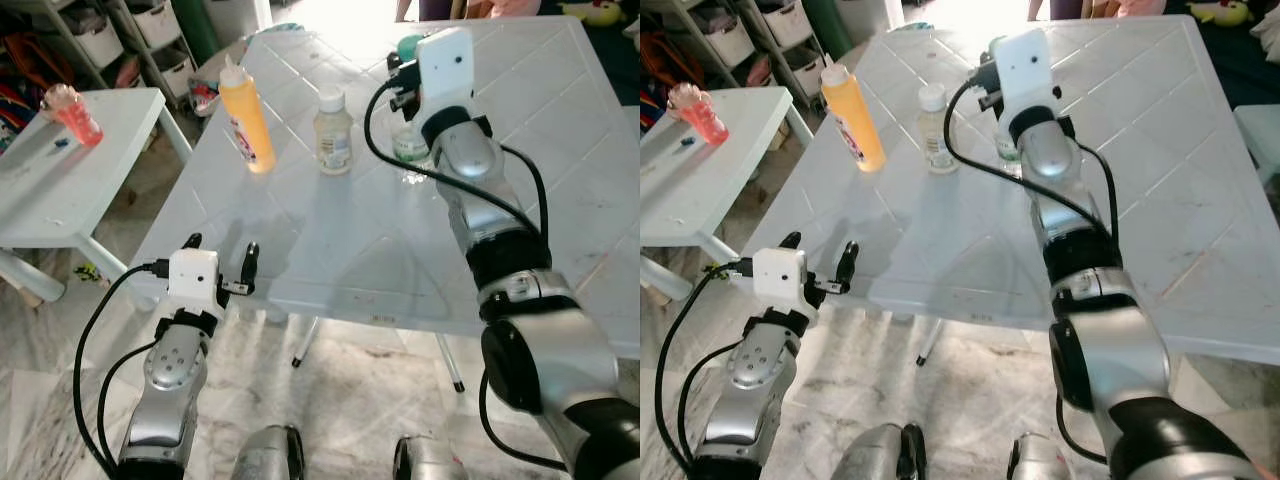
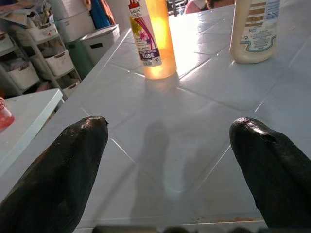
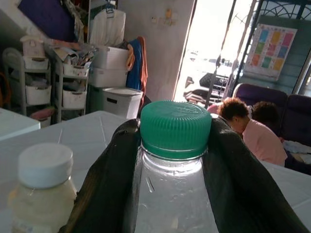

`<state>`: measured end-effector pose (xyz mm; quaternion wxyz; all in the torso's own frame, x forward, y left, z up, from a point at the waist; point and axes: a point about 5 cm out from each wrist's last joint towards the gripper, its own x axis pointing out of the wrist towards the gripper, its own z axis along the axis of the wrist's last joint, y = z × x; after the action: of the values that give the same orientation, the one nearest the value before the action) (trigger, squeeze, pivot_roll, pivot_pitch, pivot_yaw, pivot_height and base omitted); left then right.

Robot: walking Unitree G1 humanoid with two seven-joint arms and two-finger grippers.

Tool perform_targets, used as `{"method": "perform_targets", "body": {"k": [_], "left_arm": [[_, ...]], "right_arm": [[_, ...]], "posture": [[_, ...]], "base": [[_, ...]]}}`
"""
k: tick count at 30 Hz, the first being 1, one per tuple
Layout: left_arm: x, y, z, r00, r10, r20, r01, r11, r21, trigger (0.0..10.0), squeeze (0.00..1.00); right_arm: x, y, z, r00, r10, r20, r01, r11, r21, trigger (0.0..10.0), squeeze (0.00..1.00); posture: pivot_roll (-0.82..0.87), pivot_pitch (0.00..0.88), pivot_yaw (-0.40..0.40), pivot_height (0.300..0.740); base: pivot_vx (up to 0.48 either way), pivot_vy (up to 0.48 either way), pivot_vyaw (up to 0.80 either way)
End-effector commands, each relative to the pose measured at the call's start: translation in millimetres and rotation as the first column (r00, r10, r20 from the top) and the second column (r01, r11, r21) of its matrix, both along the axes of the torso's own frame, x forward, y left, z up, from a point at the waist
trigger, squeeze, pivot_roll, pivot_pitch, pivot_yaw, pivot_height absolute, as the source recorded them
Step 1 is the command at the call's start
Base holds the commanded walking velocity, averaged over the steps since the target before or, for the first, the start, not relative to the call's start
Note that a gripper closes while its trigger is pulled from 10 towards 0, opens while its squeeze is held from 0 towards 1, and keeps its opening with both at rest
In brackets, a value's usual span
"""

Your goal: Restocking fridge

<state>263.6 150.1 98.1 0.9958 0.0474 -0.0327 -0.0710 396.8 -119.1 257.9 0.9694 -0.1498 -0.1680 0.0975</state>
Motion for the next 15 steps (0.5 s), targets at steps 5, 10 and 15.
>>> {"method": "perform_targets", "body": {"k": [5, 10, 15], "left_arm": [[4.1, -1.4, -8, 0.999, 0.004, -0.035, -0.004, 1.000, 0.004, 10.0, 0.00], [14.6, -6.6, -11, 0.995, 0.076, -0.069, -0.077, 0.997, -0.017, 10.0, 0.00], [20.6, -8.7, -9, 0.992, 0.106, -0.064, -0.107, 0.994, -0.009, 10.0, 0.00]], "right_arm": [[-20.1, 7.8, -16, 0.995, 0.054, -0.084, -0.058, 0.997, -0.047, 1.8, 0.00], [-35.5, 11.7, -23, 0.993, 0.078, -0.090, -0.085, 0.993, -0.081, 10.0, 0.00], [-44.9, 13.7, -34, 0.993, 0.055, -0.106, -0.063, 0.995, -0.075, 10.0, 0.00]], "posture": [[0.05, 0.082, 0.100, 0.740], [0.03, 0.071, 0.091, 0.740], [0.03, 0.071, 0.088, 0.740]], "base": [[0.000, 0.000, 0.00], [0.000, 0.000, 0.00], [0.000, 0.000, 0.00]]}}
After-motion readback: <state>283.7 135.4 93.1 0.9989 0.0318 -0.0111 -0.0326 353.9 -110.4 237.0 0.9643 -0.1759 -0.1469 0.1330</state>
